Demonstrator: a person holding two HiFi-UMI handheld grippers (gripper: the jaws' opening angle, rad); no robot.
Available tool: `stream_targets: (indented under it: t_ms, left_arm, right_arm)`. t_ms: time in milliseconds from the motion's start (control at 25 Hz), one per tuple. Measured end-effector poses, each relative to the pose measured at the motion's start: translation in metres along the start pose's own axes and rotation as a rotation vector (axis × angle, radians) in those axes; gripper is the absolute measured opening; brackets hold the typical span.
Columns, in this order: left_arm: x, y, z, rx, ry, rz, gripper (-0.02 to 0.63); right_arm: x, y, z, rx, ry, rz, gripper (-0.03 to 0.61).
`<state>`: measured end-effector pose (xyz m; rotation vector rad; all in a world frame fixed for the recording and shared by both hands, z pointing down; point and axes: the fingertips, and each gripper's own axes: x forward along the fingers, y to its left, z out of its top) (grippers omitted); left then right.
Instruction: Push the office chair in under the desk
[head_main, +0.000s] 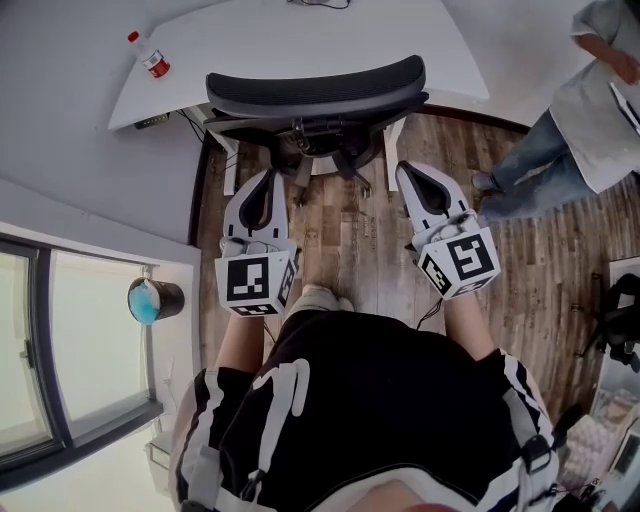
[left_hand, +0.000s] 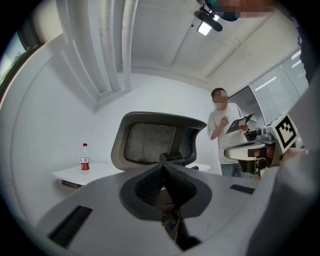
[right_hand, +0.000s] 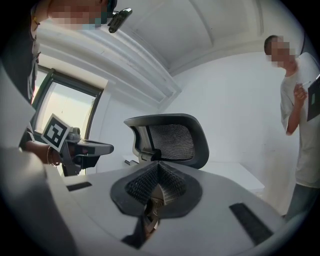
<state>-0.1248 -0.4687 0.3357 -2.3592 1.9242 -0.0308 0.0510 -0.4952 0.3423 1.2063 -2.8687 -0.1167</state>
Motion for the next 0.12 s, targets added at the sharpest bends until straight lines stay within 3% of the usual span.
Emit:
stream_targets:
  t_ms: [120]
  left_arm:
    - [0.0008,-0.0016,0.0024,-0.003,-0.003,-0.002,0.009]
  right_arm:
    - [-0.0007,-0.0006,0.0006,-0.001,0.002,0.0,0.009]
